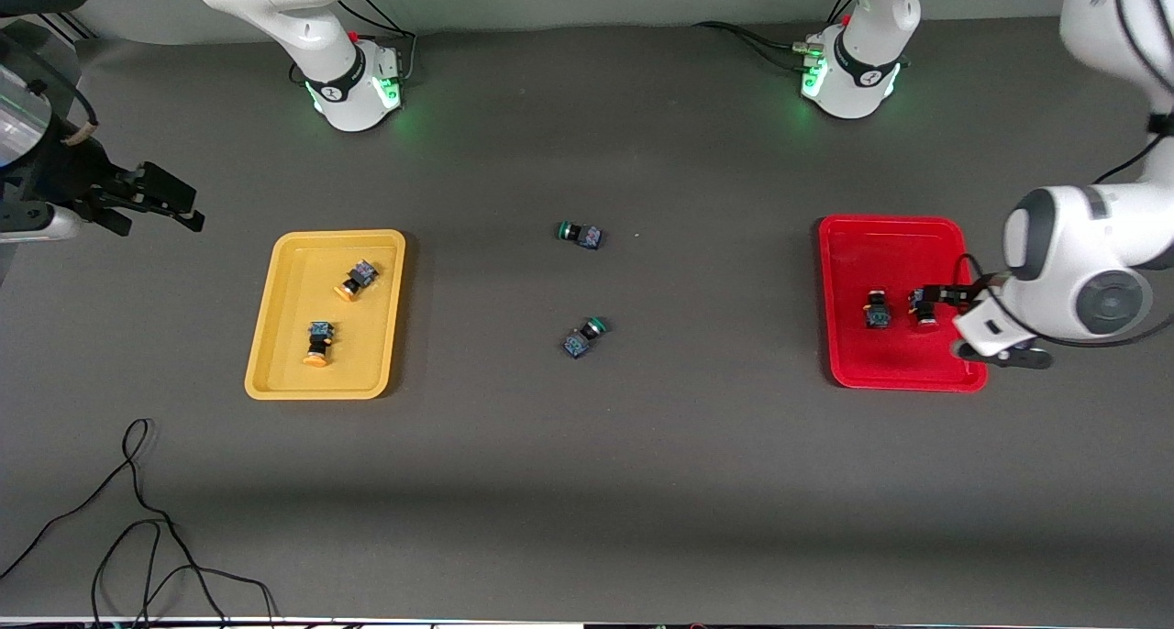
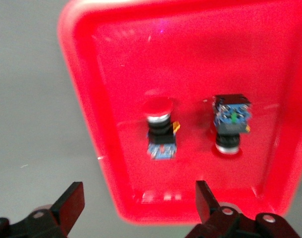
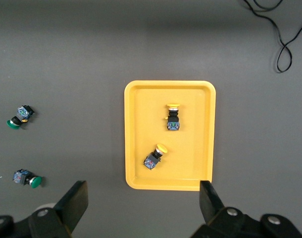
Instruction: Place red and yellow buttons in trays
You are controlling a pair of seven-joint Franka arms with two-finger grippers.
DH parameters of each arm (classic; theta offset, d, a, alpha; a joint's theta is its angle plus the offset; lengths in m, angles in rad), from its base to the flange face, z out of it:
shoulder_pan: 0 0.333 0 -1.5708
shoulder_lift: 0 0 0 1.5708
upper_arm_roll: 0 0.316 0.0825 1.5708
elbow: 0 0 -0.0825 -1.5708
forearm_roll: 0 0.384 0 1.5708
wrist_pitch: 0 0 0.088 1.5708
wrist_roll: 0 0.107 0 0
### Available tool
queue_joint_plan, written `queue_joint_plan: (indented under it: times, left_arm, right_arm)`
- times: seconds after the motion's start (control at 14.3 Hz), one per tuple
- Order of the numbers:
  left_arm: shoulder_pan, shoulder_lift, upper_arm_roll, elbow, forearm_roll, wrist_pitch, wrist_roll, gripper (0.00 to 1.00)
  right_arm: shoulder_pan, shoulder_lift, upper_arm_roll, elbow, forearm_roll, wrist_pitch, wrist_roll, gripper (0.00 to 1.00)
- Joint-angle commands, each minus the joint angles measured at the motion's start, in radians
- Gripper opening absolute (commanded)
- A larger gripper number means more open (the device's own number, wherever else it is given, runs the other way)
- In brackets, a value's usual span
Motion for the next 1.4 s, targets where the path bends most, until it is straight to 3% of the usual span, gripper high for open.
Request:
queue_joint_plan:
  times: [0.0, 0.35, 0.7, 1.33]
  left_arm:
    - [0.002, -0.124, -0.011, 0.059, -0.005, -0.133, 0.067, 1.0]
    - [-0.024, -0.272, -0.025, 0.134, -0.146, -0.256, 0.06, 1.0]
    - [-0.171, -0.293, 0.025, 0.263, -0.185, -0.38, -0.029, 1.0]
    - [-0.17, -0.308, 0.021, 0.276, -0.189, -0.391, -0.062, 1.0]
  right_arm:
    - [-0.015, -0.007, 0.012, 0.006, -0.03, 0.015, 0.022, 1.0]
    - [-0.013, -0.013, 0.014, 0.006, -0.043, 0.021, 0.031, 1.0]
    - [-0.008, -0.013, 0.017, 0.005, -0.043, 0.01, 0.047, 1.0]
    - [0.008, 0.002, 0.012, 0.014, -0.03, 0.002, 0.057, 1.0]
